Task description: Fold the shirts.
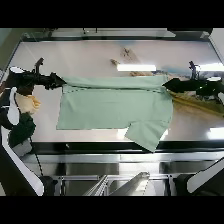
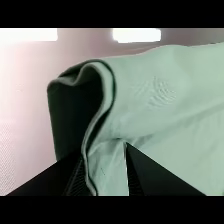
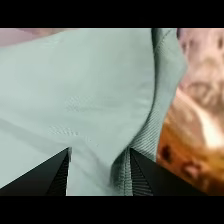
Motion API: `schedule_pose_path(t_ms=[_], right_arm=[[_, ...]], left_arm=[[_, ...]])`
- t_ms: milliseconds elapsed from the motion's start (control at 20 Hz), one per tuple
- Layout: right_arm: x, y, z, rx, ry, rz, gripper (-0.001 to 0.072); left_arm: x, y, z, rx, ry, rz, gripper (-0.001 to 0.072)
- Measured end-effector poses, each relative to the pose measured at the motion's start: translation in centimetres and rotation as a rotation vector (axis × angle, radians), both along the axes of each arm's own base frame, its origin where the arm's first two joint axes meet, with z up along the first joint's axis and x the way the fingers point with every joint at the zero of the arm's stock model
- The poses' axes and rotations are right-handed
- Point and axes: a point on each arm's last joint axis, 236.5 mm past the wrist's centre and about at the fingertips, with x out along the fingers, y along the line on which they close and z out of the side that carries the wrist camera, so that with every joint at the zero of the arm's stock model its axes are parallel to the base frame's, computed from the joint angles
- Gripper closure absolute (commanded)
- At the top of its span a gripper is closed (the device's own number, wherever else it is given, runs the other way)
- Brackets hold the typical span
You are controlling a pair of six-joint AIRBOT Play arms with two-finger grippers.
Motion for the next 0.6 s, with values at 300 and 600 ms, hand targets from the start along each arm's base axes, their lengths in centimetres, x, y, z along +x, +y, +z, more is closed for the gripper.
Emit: schedule_pose_path(t_ms=[300, 600], right_arm=[[-1.7, -3.4, 5.8, -0.169, -0.016, -0.007, 0.0279], [-10.6, -4.3, 5.3, -0.033, 0.273, -0.020, 0.0279]], left_arm=[[-3.9, 4.2, 5.5, 0.064, 0.069, -0.012, 0.0436], [-14.2, 4.9, 3.7, 0.102, 0.387, -0.030, 0.0435]])
